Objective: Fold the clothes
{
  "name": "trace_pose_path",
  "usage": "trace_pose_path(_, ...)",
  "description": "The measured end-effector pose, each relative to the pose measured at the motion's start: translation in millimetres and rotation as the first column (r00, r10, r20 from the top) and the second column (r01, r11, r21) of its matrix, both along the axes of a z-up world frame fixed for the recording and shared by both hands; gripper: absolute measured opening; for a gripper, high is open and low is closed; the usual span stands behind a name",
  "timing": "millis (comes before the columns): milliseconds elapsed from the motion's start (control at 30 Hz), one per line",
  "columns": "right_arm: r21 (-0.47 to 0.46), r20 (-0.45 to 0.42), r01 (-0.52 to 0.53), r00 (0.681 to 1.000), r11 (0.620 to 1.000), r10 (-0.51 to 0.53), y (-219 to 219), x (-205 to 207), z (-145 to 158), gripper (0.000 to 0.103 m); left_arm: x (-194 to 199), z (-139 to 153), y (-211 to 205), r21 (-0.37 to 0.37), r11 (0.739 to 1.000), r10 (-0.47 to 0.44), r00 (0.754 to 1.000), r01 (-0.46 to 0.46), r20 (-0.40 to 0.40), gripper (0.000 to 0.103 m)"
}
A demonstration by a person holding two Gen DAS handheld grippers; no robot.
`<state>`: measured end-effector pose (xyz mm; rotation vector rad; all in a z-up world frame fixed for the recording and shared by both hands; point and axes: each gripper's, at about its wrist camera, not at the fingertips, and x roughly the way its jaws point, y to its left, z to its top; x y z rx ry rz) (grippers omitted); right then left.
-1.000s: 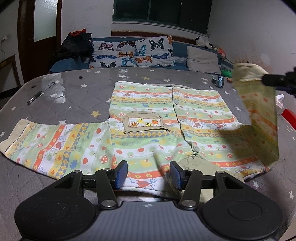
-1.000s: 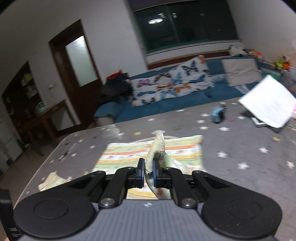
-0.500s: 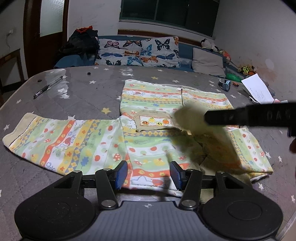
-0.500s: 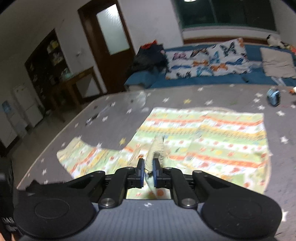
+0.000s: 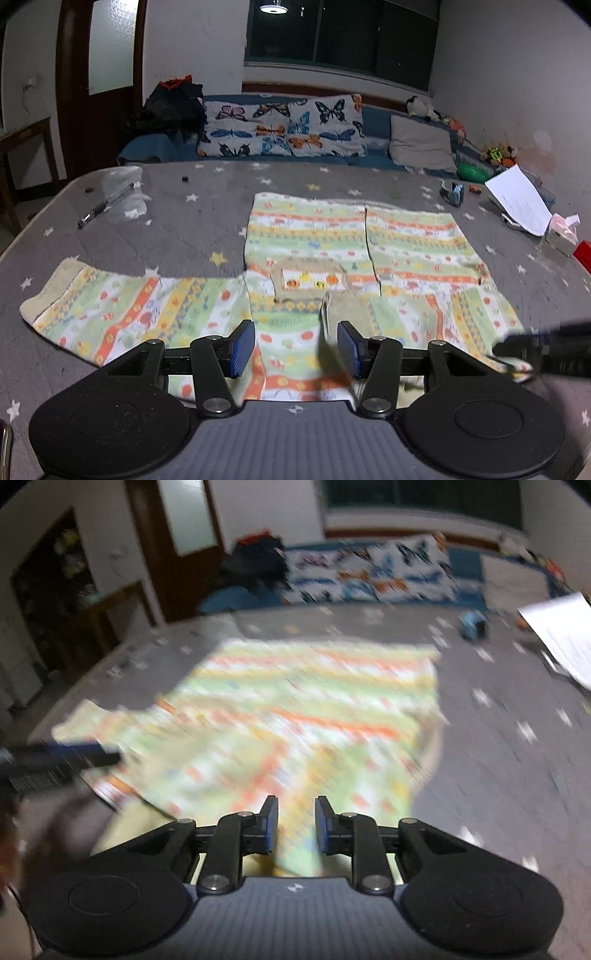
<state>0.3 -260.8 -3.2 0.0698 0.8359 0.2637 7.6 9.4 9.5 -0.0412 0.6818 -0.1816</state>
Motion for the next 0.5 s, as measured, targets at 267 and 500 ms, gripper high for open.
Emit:
trace_pose_path(267,-0.009,0.046,0.036,0.998,0.999,-0.036,-21,6,6,0.021,15,-11,-34,0.011,0.99,-0.138,0.989,0.138,-0.046,0.045)
trace_pose_path(500,-0.041,0.045,0.072,0.997,0.997,-0.07,-22,46,-5,0.021,33,-29,-50,0.027,0.987,-0.158,0.985,0.16,-0.075,0.037)
